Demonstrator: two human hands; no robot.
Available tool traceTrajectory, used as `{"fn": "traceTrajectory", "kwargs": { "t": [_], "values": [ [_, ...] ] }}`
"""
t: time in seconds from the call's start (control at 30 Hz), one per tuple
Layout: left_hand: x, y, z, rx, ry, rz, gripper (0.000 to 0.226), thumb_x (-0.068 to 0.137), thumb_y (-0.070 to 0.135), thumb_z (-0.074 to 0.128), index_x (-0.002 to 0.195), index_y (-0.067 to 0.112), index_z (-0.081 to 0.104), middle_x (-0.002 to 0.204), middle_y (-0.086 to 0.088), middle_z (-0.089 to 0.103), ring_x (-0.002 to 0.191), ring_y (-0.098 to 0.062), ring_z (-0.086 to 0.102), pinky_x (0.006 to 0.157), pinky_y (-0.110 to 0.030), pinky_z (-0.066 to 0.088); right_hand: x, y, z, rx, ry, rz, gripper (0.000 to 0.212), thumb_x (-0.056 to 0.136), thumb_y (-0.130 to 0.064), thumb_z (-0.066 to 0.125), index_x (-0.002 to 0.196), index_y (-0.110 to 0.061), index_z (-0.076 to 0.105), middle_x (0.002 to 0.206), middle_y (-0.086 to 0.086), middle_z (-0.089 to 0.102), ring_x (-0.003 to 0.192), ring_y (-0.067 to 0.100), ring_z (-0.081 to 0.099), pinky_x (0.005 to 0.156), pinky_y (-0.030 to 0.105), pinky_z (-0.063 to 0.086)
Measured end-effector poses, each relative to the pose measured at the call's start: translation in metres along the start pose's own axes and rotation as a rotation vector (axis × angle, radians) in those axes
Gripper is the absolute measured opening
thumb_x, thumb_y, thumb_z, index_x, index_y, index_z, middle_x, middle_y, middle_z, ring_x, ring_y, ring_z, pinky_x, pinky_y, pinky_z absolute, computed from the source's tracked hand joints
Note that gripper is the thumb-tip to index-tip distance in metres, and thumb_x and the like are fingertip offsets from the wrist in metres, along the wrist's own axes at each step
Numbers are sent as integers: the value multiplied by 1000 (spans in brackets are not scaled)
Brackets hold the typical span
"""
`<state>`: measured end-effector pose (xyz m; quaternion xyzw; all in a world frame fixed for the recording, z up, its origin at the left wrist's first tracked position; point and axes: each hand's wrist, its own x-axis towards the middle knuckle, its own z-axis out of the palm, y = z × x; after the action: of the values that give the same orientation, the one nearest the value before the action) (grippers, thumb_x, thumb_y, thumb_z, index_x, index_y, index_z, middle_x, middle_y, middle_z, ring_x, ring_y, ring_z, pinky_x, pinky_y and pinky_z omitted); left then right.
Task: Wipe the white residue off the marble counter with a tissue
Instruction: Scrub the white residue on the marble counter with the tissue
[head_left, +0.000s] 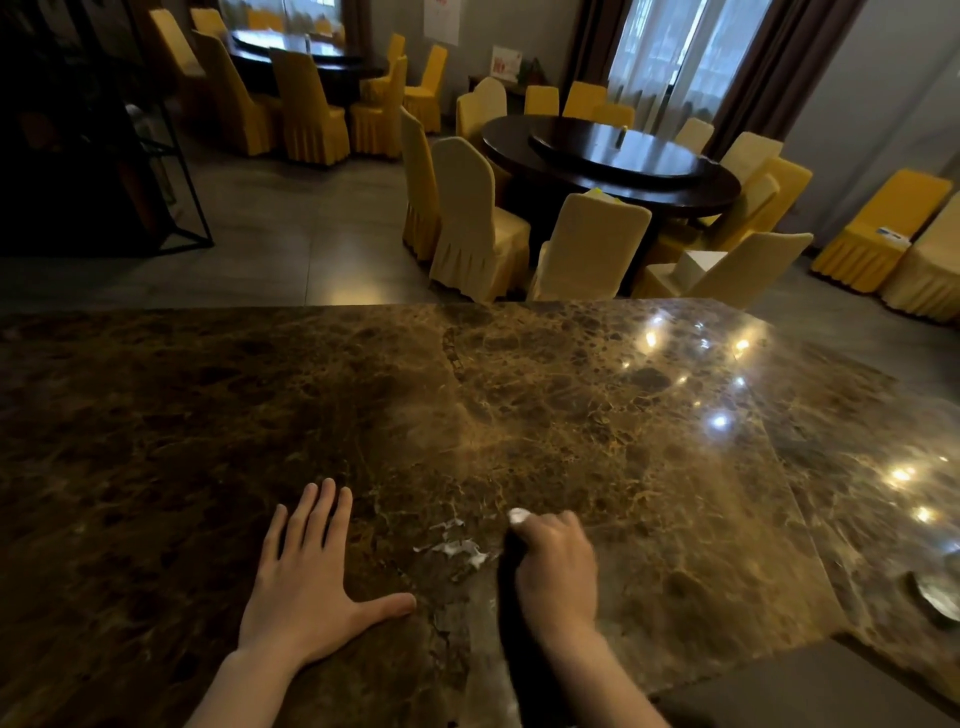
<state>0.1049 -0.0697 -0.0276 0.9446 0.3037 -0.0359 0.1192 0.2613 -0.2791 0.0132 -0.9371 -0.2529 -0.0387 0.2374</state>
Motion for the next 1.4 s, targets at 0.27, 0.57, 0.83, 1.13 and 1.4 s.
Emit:
{"fn": "traceTrajectory", "kwargs": {
  "t": [0.27, 0.57, 0.83, 1.13, 1.4],
  "values": [
    [-1, 0, -1, -15, -1, 6, 153, 46, 120, 13, 159, 25, -27, 167, 4, -35, 153, -15, -38, 131, -49, -16, 25, 36, -25, 47, 69, 234, 27, 83, 0, 66, 97, -18, 79, 82, 10, 68, 77, 29, 63, 66, 31, 43],
    [-1, -1, -1, -8, 4, 17, 153, 47, 120, 12, 160, 22, -26, 168, 2, -34, 153, -16, -37, 131, -50, -15, -10, -21, 4, 117, -101, -23, 21, 81, -7, 73, 92, -23, 80, 82, -6, 71, 81, 10, 58, 67, 24, 47],
    [-1, 0, -1, 2, 1, 10, 154, 46, 120, 11, 159, 23, -27, 168, 2, -35, 153, -17, -38, 131, -51, -15, -1, 11, -14, -35, 14, 98, 30, 78, 8, 64, 87, -16, 79, 79, 1, 71, 79, 19, 58, 61, 30, 45],
    [-4, 0, -3, -25, 1, 28, 155, 46, 120, 14, 160, 22, -24, 169, 2, -33, 154, -17, -37, 130, -50, -18, 39, -18, -3, 222, -24, -28, 25, 88, -6, 69, 104, -22, 78, 93, -2, 76, 89, 15, 67, 80, 36, 55],
    [-2, -3, 2, -24, -6, 28, 154, 47, 120, 14, 159, 23, -28, 168, 3, -37, 152, -15, -40, 130, -50, -19, 25, -42, 26, -11, -267, -485, 34, 78, -11, 75, 108, -28, 72, 89, -12, 61, 87, 10, 45, 65, 22, 39]
  ]
}}
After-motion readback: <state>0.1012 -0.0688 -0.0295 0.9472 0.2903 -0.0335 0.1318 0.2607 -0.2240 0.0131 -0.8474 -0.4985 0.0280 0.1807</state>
